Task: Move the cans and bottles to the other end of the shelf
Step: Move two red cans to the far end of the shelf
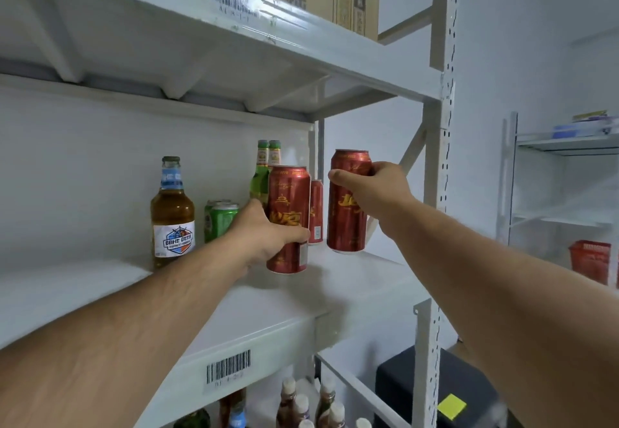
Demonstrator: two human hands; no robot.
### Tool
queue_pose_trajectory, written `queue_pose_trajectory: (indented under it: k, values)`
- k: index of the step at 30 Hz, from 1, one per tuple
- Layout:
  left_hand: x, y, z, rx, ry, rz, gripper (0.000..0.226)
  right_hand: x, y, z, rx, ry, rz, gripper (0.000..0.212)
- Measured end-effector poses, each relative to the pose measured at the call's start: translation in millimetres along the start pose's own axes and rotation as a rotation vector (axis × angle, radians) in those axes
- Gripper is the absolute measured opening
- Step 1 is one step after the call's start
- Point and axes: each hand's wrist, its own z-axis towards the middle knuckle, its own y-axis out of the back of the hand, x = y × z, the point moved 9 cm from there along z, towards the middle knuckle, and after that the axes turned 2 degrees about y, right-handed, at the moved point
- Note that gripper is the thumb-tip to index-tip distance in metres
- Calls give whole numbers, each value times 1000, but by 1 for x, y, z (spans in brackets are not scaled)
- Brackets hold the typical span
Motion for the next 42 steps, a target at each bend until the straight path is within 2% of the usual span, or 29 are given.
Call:
queue_pose_trajectory:
  k: [20,26,33,42]
  values:
    - [-1,-61,91,-229,81,5,67,-112,-58,132,154,-4,111,26]
    - [15,-66,102,-269,96,-20,66,-129,-76,137,217,29,103,38]
    - [24,-62,104,-238,89,-65,57,-140,-83,133,236,74,129,44]
    - [33,-67,98,-226,110,-48,60,-152,-86,122,403,31,37,37]
